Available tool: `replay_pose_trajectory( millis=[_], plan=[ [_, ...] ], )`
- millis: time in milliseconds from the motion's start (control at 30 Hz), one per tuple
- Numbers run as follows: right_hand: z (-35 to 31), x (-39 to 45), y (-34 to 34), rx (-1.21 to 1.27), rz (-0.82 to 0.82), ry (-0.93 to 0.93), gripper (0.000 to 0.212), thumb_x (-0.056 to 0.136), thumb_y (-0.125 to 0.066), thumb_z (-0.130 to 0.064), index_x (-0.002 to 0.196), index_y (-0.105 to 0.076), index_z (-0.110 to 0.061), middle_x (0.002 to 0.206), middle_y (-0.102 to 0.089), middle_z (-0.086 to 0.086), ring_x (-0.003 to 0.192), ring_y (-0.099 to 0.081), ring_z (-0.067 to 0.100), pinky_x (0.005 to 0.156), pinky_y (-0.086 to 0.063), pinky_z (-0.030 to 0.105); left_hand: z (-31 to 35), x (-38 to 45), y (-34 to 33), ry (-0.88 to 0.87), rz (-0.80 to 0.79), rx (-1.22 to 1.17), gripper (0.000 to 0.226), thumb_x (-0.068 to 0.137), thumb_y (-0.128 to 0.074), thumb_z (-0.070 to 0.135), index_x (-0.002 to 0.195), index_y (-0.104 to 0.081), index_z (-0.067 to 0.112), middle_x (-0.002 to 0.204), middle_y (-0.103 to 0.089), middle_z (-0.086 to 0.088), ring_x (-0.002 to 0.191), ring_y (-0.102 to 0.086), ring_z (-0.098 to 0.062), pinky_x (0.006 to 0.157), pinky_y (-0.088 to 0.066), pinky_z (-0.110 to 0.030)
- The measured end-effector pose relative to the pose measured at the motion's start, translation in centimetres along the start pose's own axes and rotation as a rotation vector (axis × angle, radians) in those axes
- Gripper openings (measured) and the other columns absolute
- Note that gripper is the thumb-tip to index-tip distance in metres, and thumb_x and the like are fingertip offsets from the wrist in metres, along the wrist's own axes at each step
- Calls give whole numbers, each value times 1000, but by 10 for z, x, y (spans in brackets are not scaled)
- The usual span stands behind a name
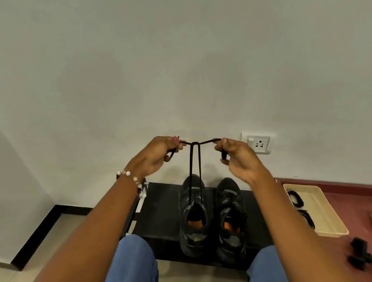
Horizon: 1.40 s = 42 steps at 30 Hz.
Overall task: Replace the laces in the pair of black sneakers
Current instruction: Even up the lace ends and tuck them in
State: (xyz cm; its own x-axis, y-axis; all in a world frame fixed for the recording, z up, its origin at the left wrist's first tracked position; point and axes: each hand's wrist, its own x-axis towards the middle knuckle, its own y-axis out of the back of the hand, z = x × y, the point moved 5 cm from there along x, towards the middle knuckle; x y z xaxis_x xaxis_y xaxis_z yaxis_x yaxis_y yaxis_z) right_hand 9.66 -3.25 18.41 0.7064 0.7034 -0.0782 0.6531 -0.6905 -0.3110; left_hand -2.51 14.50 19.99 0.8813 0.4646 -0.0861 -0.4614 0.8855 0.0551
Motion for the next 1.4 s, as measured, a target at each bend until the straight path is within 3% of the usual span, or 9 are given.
replay_pose_trajectory(
  millis=[200, 333, 467, 700, 867, 1000, 1200, 1267, 1400],
  plan=[
    [36, 8, -36, 859, 5, -22, 27, 101, -44, -22, 80, -58, -12, 87, -70, 13, 88, -71, 27, 103, -43, 48, -37, 1, -39, 60, 9, -973, 30, 102, -40, 25, 75, -51, 18, 103, -72, -10, 104, -68, -20, 104, -37, -47],
    [43, 13, -28, 826, 124, 70, 22, 94, -58, -26, 82, -60, -8, 65, -55, 6, 58, -56, 16, 73, -59, 42, -46, 5, -36, 2, 194, -1362, 32, 102, -44, 21, 73, -53, 10, 70, -58, -8, 55, -58, -17, 75, -56, -41],
    [42, 13, -5, 120, 201, 224, 18, 88, -67, -19, 91, -70, -2, 77, -65, 4, 57, -50, 8, 52, -40, 21, -46, 6, -11, -140, 304, -798, 25, 99, -50, 19, 80, -61, 7, 73, -64, -5, 50, -43, -9, 48, -40, -20],
    [48, 27, 11, -1531, -291, 415, 27, 86, -72, -27, 96, -76, -2, 93, -64, 14, 91, -57, 26, 81, -46, 36, -49, 10, 5, -297, -61, 953, 18, 87, -70, 16, 101, -75, 6, 104, -72, -9, 96, -64, -18, 82, -43, -17],
    [70, 27, 40, -1715, -251, 153, 22, 88, -69, -27, 84, -72, -5, 84, -61, 9, 93, -48, 22, 74, -40, 32, -93, 13, 19, -39, -220, 1278, 22, 87, -69, 26, 95, -75, 6, 98, -72, -10, 92, -65, -24, 84, -50, -35],
    [96, 13, 62, -805, 48, -110, 24, 97, -56, -16, 77, -67, -9, 83, -67, 7, 83, -60, 20, 73, -47, 27, -118, 3, 31, 67, -52, 812, 22, 93, -60, 19, 76, -71, 11, 88, -69, 0, 88, -60, -14, 84, -44, -28],
    [151, 14, 38, 513, 151, -260, 27, 103, -38, -17, 90, -59, -7, 109, -70, 16, 100, -66, 22, 81, -44, 27, -163, -1, -10, 276, 226, -531, 30, 103, -40, 15, 78, -56, 11, 92, -66, -7, 75, -54, -12, 60, -41, -21],
    [161, 19, 27, 680, 167, -268, 25, 103, -39, -24, 97, -58, -10, 103, -72, 13, 105, -66, 24, 92, -42, 30, -172, 0, -25, 292, 201, -871, 34, 104, -35, 20, 75, -52, 13, 101, -72, -11, 88, -64, -17, 71, -42, -25],
    [161, 22, 20, 504, 248, -197, 26, 102, -48, -26, 80, -57, -14, 72, -57, 1, 67, -57, 15, 64, -40, 25, -177, 4, -41, 294, 209, -1152, 38, 105, -32, 30, 75, -51, 15, 79, -68, -6, 76, -68, -21, 66, -44, -25]
  ],
)
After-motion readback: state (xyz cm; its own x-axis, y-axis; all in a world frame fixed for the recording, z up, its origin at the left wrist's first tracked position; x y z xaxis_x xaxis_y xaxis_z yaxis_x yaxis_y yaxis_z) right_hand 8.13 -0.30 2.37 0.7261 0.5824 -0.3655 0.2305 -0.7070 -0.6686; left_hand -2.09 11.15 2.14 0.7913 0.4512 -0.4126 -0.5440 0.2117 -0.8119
